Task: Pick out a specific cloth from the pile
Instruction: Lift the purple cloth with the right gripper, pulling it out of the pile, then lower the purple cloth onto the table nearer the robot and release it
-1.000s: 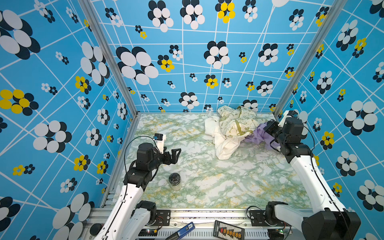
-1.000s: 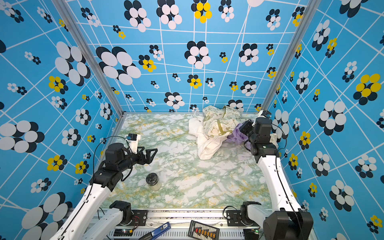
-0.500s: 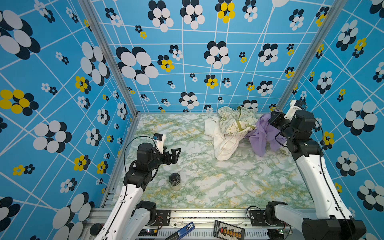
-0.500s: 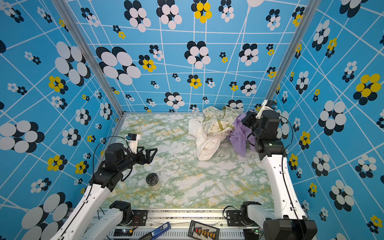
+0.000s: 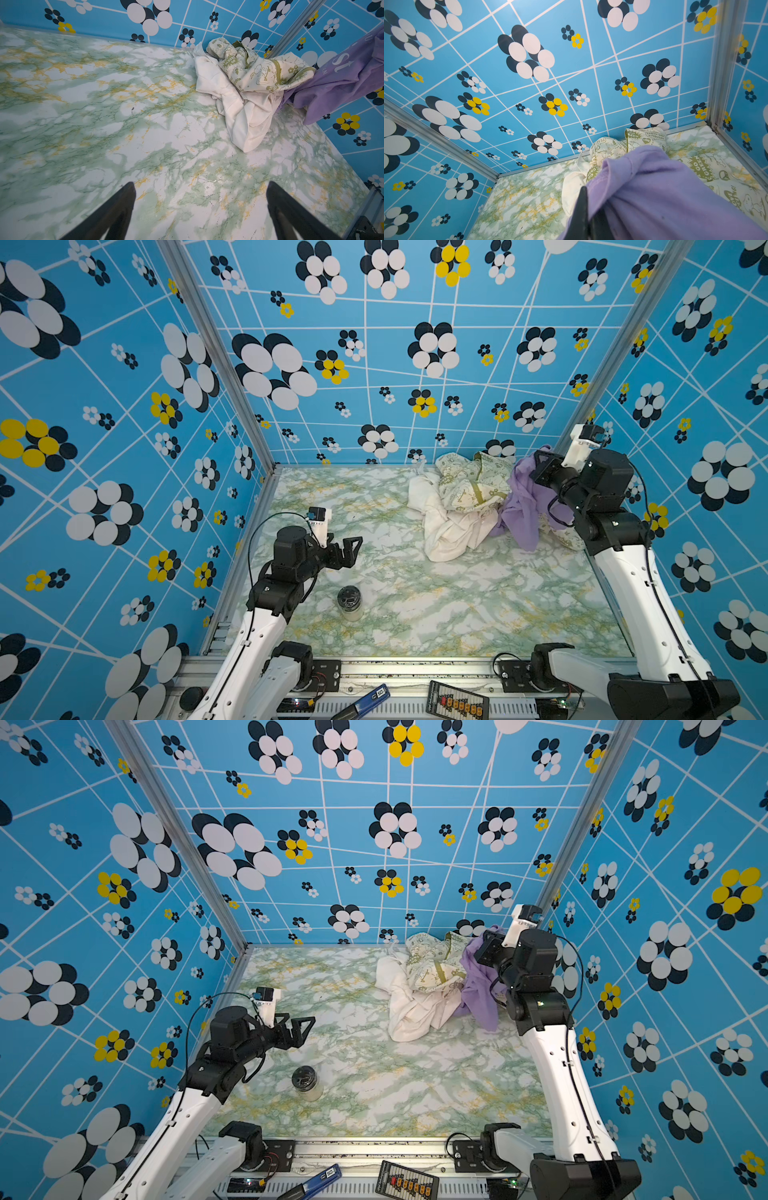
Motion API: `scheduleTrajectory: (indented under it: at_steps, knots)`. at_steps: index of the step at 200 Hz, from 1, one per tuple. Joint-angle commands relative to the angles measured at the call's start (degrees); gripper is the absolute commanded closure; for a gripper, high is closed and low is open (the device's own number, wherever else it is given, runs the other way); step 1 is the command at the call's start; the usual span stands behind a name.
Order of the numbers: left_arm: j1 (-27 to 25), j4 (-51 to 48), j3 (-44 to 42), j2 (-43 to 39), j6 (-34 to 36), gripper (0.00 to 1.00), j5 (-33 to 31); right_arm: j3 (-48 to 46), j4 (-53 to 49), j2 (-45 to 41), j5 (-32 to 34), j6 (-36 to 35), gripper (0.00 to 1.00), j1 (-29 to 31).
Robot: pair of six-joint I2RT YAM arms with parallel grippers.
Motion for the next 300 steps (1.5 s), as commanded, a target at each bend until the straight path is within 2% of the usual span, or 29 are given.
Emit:
scheduleTrajectory:
  at_steps: [1, 52, 94, 135, 165, 241, 273, 300]
  knots:
    - [-0.46, 1.92, 0.7, -0.73, -0.42, 0.01, -0.15, 0.75, -2.23, 0.99, -0.79, -5.37, 1.0, 1.63]
    - [-0.64, 2.72, 0.63, -0.58, -0.69, 0.01, 0.6, -2.62, -11.01, 4.22, 1.27, -10.2, 1.0, 4.81]
    - [-1.36, 4.08, 0.61, -0.65, -0.63, 0.01, 1.86, -5.09, -10.93, 3.68, 2.96, -9.83, 1.0, 4.98]
    - [-2.28, 4.88, 0.81, -0.89, -0.52, 0.01, 2.08, -1.28, -9.7, 2.14, 8.35, -9.89, 1.0, 4.98]
    - [-2.5, 4.75, 0.68, -1.43, -0.44, 0.01, 2.04, 3.56, -7.69, 0.57, 9.41, -9.9, 1.0, 4.96]
    - [-2.59, 4.79, 0.47, -1.97, -0.38, 0.01, 1.66, 17.98, -5.0, -1.3, 7.31, -10.95, 1.0, 4.98]
    - [-2.77, 4.97, 0.5, -1.97, -0.37, 0.01, 1.6, 19.46, -5.67, -0.2, 2.42, -9.89, 1.0, 5.47]
    - [-2.94, 4.99, 0.53, -2.06, -0.47, 0.01, 1.41, 17.41, -8.9, 1.38, 0.68, -12.8, 1.0, 8.31]
